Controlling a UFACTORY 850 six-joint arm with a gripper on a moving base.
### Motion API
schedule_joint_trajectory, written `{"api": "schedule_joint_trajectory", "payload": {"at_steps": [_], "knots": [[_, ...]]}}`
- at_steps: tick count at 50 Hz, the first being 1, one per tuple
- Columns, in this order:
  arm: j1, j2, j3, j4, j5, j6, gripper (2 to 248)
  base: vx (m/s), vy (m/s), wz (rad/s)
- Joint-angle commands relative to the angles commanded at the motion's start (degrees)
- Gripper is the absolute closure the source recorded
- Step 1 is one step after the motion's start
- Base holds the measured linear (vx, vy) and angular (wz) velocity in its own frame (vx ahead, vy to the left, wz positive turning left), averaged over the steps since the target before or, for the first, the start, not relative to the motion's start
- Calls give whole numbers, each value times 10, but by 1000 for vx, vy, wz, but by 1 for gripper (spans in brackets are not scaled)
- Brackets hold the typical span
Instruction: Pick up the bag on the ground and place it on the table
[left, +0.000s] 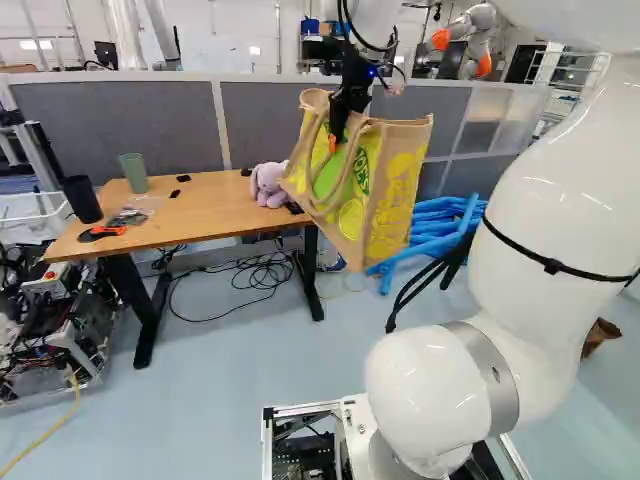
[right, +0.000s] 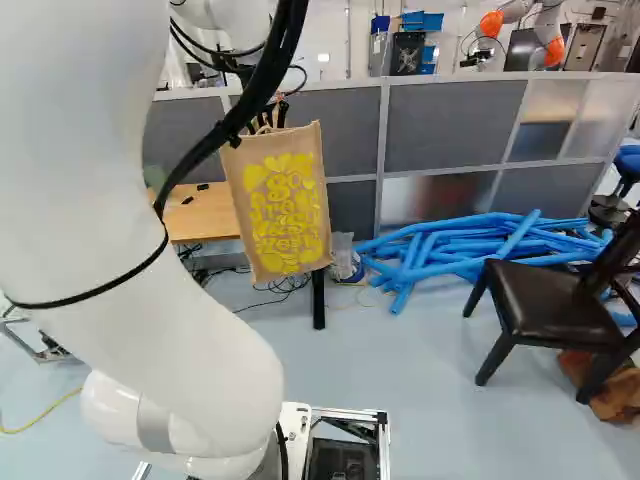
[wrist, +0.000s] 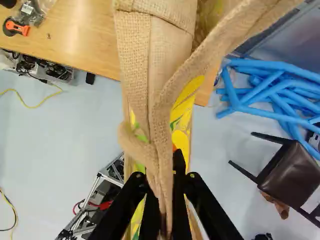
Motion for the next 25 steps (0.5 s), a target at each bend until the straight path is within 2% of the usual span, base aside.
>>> {"api": "schedule_joint_trajectory", "payload": {"at_steps": [25], "knots": [[0,0,0,0,0,0,227,-5,196,200]]}}
